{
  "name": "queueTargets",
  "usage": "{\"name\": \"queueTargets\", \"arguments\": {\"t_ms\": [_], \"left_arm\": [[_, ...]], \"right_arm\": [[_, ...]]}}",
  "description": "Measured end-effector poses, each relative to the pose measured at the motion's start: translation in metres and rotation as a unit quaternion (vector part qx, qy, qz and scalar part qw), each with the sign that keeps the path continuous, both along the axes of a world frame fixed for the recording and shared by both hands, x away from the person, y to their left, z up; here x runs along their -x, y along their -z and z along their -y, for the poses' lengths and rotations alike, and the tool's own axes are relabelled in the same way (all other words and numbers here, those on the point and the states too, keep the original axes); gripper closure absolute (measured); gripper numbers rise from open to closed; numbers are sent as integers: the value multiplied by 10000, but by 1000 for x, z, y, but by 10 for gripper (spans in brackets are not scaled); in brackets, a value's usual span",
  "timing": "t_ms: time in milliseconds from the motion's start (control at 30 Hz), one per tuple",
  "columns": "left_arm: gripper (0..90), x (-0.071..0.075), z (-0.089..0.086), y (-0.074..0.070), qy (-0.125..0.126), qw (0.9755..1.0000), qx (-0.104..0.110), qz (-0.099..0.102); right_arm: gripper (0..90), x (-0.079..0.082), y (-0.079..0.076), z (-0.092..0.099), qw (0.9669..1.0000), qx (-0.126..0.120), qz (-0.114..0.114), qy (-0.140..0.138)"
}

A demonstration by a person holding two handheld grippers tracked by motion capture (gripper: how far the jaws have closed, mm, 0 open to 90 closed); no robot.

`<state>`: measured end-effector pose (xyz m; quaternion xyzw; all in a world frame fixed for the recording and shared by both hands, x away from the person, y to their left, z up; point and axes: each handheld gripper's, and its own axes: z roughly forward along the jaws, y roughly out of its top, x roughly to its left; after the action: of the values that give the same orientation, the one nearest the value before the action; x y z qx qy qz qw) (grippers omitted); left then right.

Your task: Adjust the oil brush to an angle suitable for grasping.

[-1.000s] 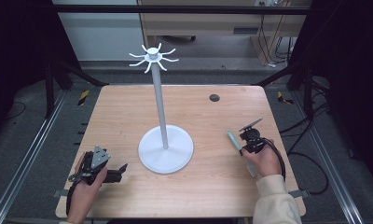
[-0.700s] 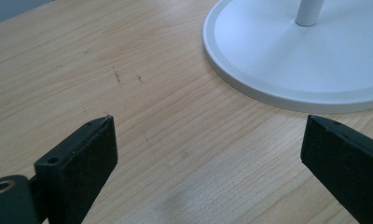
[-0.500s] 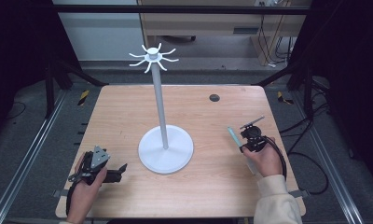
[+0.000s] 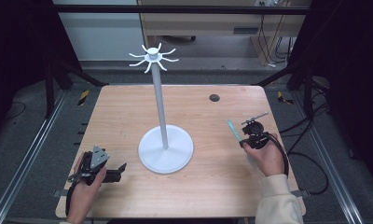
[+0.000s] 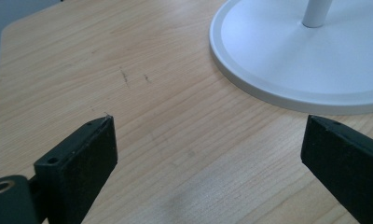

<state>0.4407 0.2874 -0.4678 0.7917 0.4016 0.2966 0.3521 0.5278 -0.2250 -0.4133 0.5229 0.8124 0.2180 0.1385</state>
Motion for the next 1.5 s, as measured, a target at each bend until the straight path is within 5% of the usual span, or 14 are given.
{"name": "queueTargets", "arguments": {"t_ms": [300,533,967,1133,1467,1500], "left_arm": [[30,1,-1,1,-96,9999,-47,23],[29,1,-4,4,-186,9998,-29,-25],[30,3,-14,5,-539,9984,146,0],[29,6,-17,8,-571,9983,59,-41],[30,8,-18,-2,-508,9984,197,131],[30,10,-18,-5,-485,9983,252,185]], "right_arm": [[826,-6,-45,-12,9971,-390,607,-260],[826,-24,-80,-28,9888,-836,1139,-490],[826,-30,-100,-35,9729,-1431,1623,-814],[826,-31,-115,-41,9622,-1727,1899,-912],[826,-19,-118,-44,9558,-1620,2251,-978],[826,-16,-120,-44,9525,-1712,2324,-972]]}}
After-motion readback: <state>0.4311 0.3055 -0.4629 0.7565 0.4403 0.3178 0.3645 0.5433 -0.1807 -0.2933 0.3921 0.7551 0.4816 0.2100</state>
